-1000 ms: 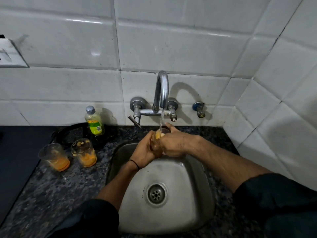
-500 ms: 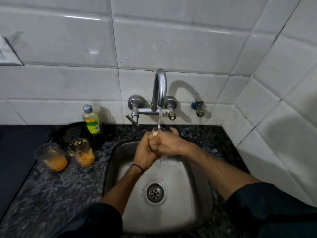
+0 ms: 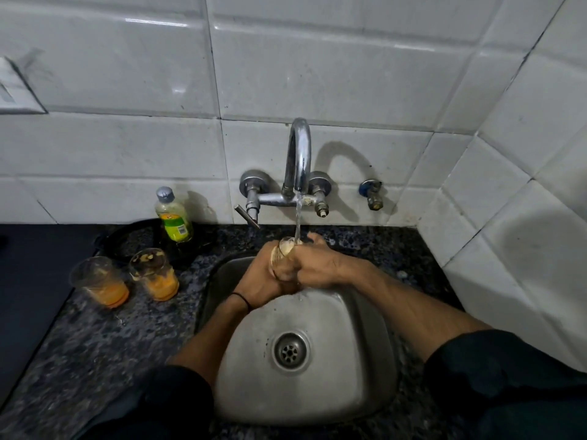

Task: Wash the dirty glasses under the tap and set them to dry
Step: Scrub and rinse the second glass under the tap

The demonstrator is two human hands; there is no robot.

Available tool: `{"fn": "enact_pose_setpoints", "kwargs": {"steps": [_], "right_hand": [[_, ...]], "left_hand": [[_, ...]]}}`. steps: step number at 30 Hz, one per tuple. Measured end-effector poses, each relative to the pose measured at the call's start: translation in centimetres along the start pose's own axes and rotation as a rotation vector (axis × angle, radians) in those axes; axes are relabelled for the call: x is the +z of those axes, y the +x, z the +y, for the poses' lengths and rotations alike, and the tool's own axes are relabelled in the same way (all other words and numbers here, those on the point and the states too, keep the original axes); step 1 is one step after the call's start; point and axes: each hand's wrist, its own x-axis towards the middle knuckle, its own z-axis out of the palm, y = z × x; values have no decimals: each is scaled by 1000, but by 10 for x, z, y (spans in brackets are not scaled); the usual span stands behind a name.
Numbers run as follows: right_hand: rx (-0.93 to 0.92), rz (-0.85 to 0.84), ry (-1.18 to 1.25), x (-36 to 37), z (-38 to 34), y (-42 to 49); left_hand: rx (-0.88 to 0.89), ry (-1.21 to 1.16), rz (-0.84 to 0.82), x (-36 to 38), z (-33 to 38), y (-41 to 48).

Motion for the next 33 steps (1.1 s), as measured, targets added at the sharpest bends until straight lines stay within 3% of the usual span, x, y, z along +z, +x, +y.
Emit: {"fn": "enact_pose_setpoints", "kwargs": {"steps": [3,5,7,9,11,13,16,18,20,22,24,29,31,33], "right_hand": [[-57,64,-74,7,-2,-3],[47,117,222,16,-4,1],[177,159,730,20,-11,5],[244,115,901,16,-10,4],[167,60,737,13,-2,2],[29,11,393,12,6,-3],[-79,-13,71,20,12,-6],[-48,44,222,29,12,-5],[70,124,634,38,6,1],[250,196,816,39,-3,8],[337,162,736,33,-5,12],[-29,-36,125,20,11,-1],[-77,-37,206,27,12,-1],[17,73,494,37,7,3]], "left_hand": [[-137,-78,18,-10,-9,-3],[-148,88,165,0,-12,-6],[-123,293,298,15,-14,-9],[-125,245,338,24,-14,-10],[-107,187,281,23,-9,-11],[-87,45,92,12,-6,-11],[-185,-71,-95,-6,-18,-10],[-172,83,-10,-6,-20,-9],[-189,349,135,5,-24,-8],[-297,364,224,22,-21,-12],[-310,276,235,32,-26,-16],[-312,-100,-60,0,-22,-21],[-339,-55,-82,-5,-16,-22],[-295,203,50,2,-12,-20]]}}
